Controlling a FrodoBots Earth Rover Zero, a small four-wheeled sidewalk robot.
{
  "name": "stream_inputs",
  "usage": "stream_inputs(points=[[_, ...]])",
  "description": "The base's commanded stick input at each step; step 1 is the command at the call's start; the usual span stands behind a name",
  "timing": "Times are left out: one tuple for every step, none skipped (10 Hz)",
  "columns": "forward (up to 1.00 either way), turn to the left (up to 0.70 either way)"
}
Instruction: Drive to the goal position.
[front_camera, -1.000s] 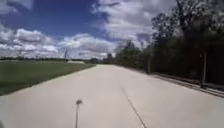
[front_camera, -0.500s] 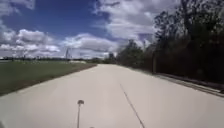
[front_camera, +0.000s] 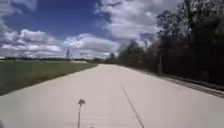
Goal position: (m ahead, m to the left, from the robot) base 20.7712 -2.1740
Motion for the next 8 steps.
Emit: stream_inputs(points=[[1.00,0.00],[1.00,0.00],[1.00,0.00],[1.00,0.00],[1.00,0.00],[1.00,0.00],[1.00,0.00],[1.00,0.00]])
